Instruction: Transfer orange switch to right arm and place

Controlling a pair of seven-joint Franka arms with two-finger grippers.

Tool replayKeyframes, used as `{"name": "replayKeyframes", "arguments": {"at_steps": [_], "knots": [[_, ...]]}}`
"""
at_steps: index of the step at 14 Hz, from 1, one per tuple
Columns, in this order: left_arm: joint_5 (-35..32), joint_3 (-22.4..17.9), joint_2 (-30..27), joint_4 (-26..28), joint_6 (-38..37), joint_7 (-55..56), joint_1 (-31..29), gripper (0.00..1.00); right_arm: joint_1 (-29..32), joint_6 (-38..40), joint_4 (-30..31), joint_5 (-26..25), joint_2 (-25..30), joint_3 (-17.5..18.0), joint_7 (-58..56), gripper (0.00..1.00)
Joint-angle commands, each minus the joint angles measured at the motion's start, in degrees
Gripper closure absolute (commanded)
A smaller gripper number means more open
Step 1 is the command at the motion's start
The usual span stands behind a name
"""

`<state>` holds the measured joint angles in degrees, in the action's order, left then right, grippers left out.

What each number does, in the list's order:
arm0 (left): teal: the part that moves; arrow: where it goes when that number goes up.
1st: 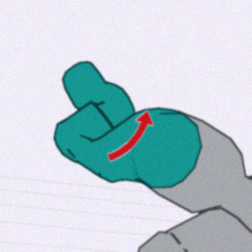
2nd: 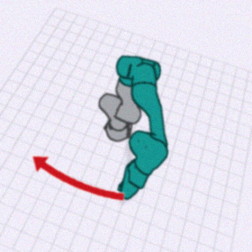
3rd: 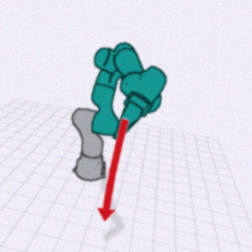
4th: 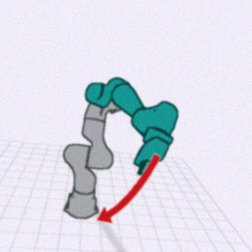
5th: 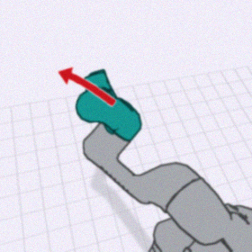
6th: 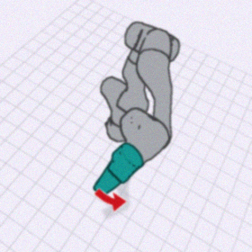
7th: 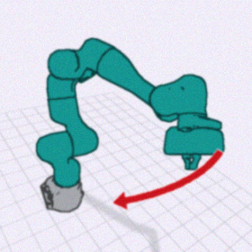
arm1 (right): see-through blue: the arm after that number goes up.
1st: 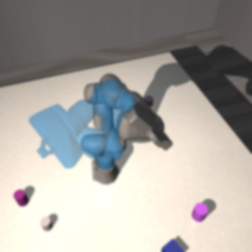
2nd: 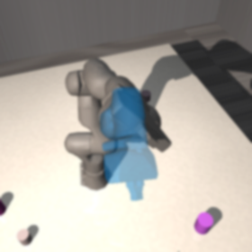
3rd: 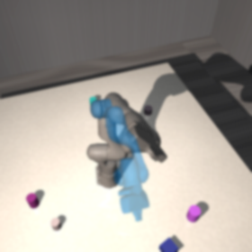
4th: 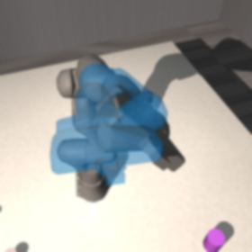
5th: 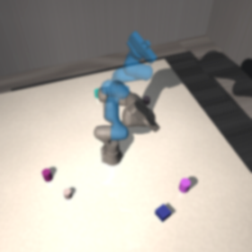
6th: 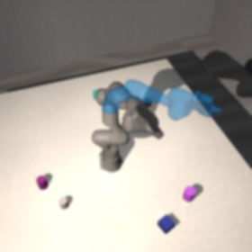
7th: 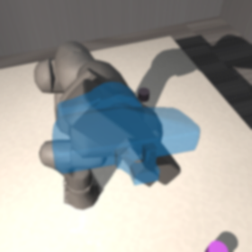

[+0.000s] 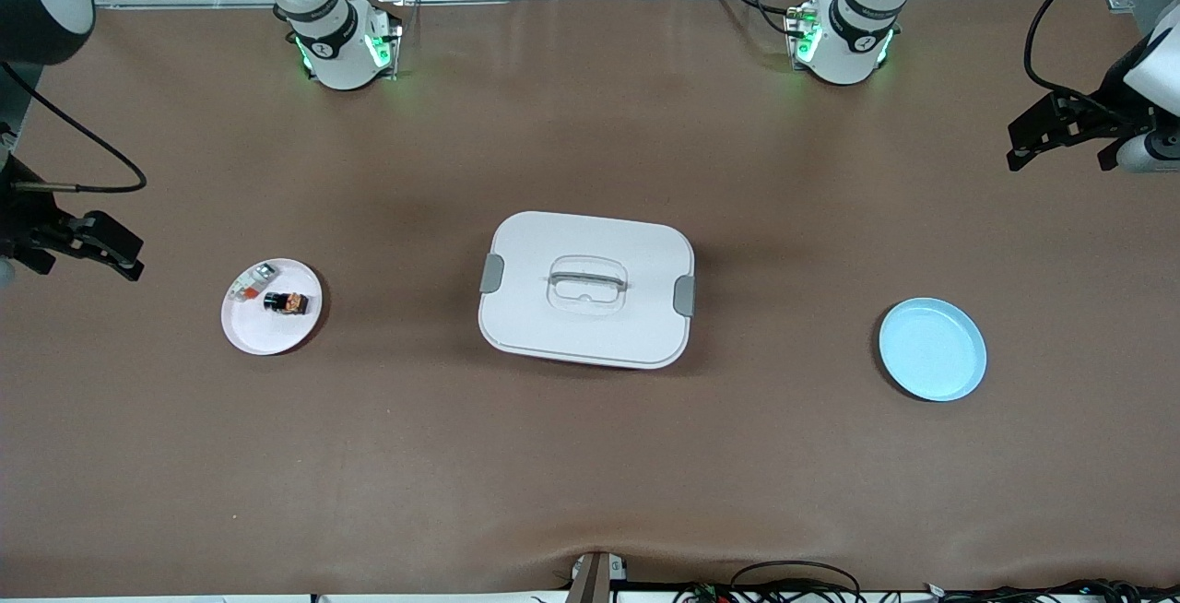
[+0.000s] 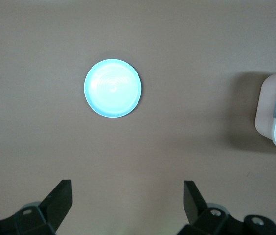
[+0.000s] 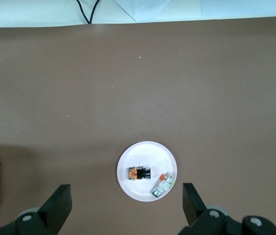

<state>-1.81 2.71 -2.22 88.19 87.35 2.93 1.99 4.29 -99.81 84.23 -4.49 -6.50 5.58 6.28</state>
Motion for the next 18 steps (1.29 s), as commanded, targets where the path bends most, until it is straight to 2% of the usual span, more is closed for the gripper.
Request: {"name": "replayKeyframes", "arguments": {"at_steps": [1,3,7,11,18], "knots": [[0.0,0.1,0.2,-0.9,-1.0,-0.2,0.2,0.00,-2.4,3.8,0.1,3.8,3.1,-4.7,0.2,0.00],[0.1,0.1,0.2,-0.9,-1.0,-0.1,0.1,0.00,-2.4,6.0,1.0,4.0,4.6,-4.7,0.2,0.00],[0.6,0.1,0.2,-0.8,-1.8,0.0,0.1,0.00,-2.4,5.6,6.2,4.0,10.1,-4.5,0.1,0.00],[0.4,0.2,0.2,-0.9,-2.4,-0.1,0.3,0.00,-1.8,6.3,6.7,6.5,10.7,-5.0,0.2,0.00],[0.7,1.1,-0.2,0.0,-4.8,0.5,0.4,0.00,-1.6,5.4,7.7,6.5,10.9,-5.0,0.0,0.00]]}}
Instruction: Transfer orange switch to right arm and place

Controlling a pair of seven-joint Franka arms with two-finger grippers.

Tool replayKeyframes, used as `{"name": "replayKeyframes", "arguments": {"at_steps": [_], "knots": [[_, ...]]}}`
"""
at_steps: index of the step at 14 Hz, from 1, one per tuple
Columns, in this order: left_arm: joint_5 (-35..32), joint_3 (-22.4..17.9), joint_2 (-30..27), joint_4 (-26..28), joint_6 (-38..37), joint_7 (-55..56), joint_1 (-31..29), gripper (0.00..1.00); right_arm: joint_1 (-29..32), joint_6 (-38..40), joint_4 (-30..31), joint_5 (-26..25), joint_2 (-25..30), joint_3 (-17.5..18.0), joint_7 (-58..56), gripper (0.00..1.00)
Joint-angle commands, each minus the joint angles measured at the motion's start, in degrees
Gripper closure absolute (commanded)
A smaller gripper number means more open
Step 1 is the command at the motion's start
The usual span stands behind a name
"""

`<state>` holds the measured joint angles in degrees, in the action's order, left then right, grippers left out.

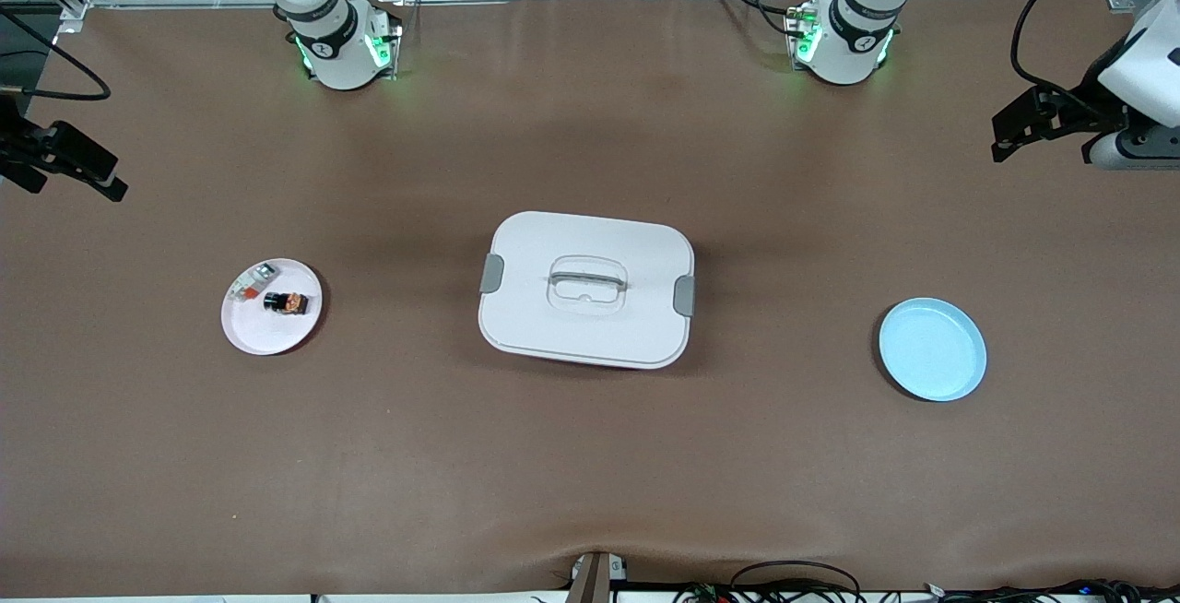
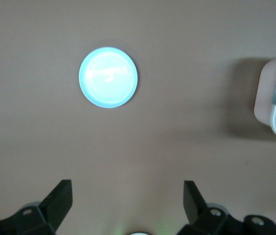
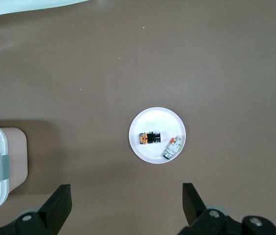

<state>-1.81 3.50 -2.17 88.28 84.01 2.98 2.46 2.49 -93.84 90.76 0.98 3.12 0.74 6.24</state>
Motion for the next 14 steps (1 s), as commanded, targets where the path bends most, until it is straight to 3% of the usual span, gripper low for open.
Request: {"name": "replayKeyframes", "arguments": {"at_steps": [1,10,14], "knots": [[0.7,0.7,-0.2,-0.2,-1.4,1.0,-0.2,0.00,0.0,-0.3,1.0,1.0,1.1,-0.1,0.4,0.00],[0.5,0.5,0.6,-2.4,-0.8,0.8,-0.9,0.00,0.1,1.5,1.3,0.7,1.3,0.0,0.5,0.00],[0.2,0.4,0.7,-2.5,-0.8,0.3,-0.9,0.00,0.3,-3.1,8.4,0.9,5.5,-0.1,0.7,0.00]]}}
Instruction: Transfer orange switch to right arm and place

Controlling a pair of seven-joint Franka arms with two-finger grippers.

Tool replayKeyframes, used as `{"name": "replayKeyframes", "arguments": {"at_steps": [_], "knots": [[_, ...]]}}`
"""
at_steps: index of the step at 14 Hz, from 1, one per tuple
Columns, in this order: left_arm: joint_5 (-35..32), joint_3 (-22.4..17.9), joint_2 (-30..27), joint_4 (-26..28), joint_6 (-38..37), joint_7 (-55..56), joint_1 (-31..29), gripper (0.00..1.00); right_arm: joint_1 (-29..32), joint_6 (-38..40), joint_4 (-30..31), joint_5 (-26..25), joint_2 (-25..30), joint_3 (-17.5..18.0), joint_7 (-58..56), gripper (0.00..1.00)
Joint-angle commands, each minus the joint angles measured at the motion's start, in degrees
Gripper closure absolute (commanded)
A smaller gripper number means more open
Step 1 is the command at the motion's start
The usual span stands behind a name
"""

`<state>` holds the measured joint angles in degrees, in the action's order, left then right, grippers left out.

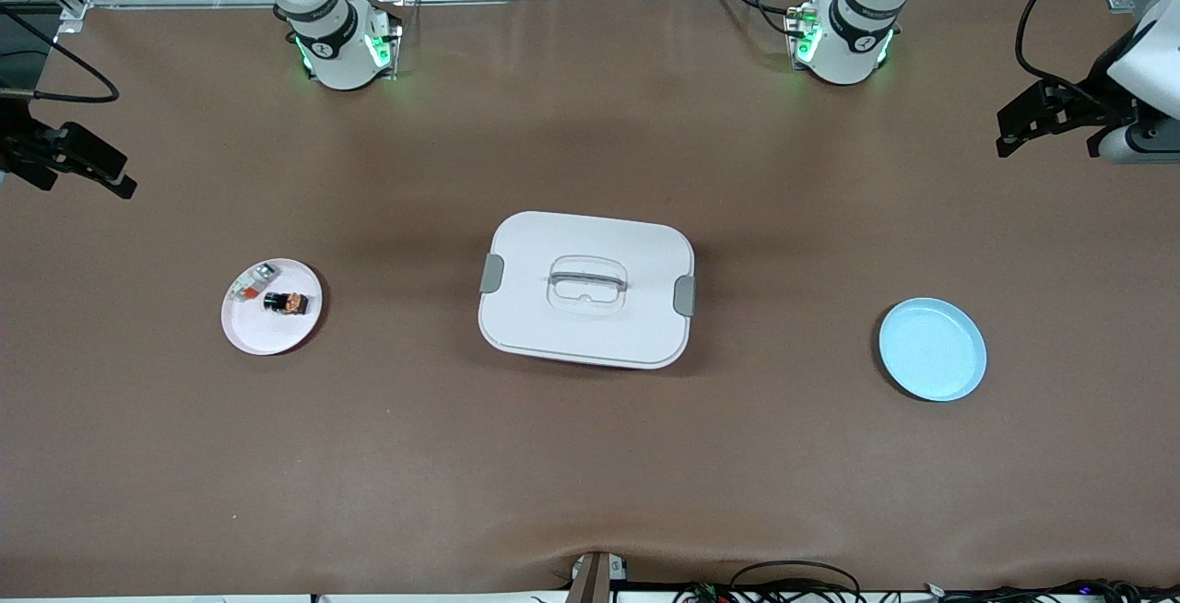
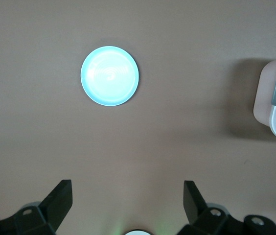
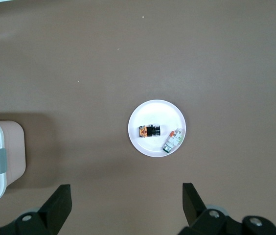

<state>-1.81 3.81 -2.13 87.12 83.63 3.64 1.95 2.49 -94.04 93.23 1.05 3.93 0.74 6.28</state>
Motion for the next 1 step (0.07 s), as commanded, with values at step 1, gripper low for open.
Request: {"name": "replayKeyframes", "arguments": {"at_steps": [1], "knots": [[0.1,0.1,0.6,-1.3,-0.4,-0.2,-0.4,0.00,0.8,-3.6,7.4,0.9,5.8,-0.1,0.7,0.00]]}}
